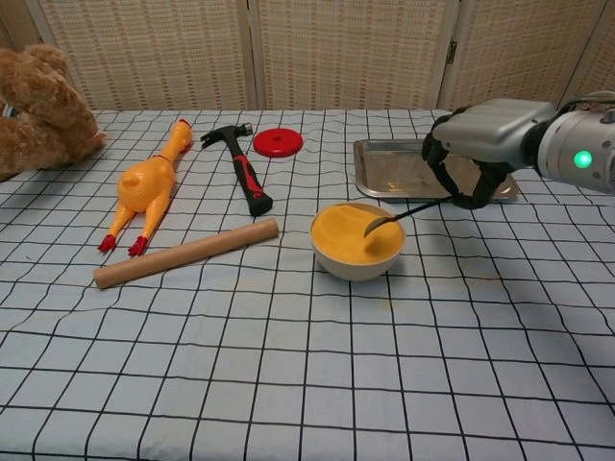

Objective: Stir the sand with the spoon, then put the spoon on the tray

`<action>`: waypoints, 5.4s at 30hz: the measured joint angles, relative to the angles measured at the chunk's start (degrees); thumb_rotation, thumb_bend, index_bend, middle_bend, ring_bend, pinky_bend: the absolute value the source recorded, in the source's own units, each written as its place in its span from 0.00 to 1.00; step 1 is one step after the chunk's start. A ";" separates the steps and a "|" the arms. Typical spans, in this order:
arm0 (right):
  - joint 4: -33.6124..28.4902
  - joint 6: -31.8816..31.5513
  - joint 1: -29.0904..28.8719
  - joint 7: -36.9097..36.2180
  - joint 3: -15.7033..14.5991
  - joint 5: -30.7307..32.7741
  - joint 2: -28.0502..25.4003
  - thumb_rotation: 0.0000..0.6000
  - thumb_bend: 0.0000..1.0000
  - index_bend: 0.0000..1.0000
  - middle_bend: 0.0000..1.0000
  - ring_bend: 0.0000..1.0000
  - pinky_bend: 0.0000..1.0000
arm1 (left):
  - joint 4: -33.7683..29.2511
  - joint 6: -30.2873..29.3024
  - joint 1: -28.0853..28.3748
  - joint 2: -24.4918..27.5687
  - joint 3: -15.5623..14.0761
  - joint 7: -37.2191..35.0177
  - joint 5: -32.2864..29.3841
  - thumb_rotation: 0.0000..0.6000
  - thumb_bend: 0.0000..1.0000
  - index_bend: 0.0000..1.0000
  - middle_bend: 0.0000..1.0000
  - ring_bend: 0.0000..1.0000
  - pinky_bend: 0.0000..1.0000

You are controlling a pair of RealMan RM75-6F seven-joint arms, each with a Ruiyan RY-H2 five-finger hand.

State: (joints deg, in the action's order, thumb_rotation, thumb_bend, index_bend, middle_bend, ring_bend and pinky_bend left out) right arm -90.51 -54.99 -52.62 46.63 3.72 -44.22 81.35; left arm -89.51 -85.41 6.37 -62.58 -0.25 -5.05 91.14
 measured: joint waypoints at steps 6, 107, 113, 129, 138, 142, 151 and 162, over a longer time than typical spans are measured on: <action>0.41 0.90 -0.45 0.86 -0.75 1.53 0.10 1.00 0.88 0.91 0.18 0.00 0.00 | 0.02 0.03 -0.01 0.05 -0.02 -0.15 -0.01 1.00 0.45 0.00 0.00 0.00 0.18; 47.50 0.29 0.31 -10.44 9.69 -6.57 24.51 1.00 0.90 0.92 0.20 0.00 0.00 | 0.29 1.95 0.61 -0.09 0.36 -0.21 -1.68 1.00 0.45 0.00 0.00 0.00 0.18; 63.15 6.77 -3.81 -9.99 13.44 -4.18 31.13 1.00 0.90 0.87 0.20 0.00 0.00 | 0.55 2.54 0.80 -0.10 0.64 -0.35 -2.49 1.00 0.45 0.00 0.00 0.00 0.18; 71.30 16.43 -7.02 -11.02 21.22 -1.46 34.58 1.00 0.43 0.00 0.04 0.00 0.00 | 0.60 2.83 0.88 -0.13 0.69 -0.14 -2.84 1.00 0.45 0.00 0.00 0.00 0.18; 49.53 9.48 -0.17 -13.01 19.94 -4.65 24.08 1.00 0.36 0.00 0.01 0.00 0.00 | 0.26 2.21 0.63 -0.02 0.74 0.21 -2.69 1.00 0.45 0.00 0.00 0.00 0.18; 29.81 4.96 5.32 -13.12 18.13 -6.26 14.99 1.00 0.34 0.00 0.00 0.00 0.00 | -0.11 1.83 0.44 0.02 0.69 0.82 -2.59 1.00 0.45 0.00 0.00 0.00 0.18; -13.54 -10.43 25.12 -16.56 8.37 -19.33 -14.02 1.00 0.34 0.00 0.00 0.00 0.00 | -1.19 1.67 0.05 0.01 0.58 3.36 -2.95 1.00 0.45 0.00 0.00 0.00 0.18; -15.71 -33.78 43.91 -8.22 -3.74 -35.25 -20.05 1.00 0.34 0.00 0.00 0.00 0.00 | 1.02 -2.85 -0.98 -2.56 1.11 6.75 -0.47 1.00 0.45 0.00 0.00 0.00 0.10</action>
State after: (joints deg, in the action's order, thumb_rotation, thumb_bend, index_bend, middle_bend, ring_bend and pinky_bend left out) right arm -106.22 -88.77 -8.72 38.41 -0.01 -79.47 61.30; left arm -88.49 -88.26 5.39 -65.14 0.86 1.70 90.66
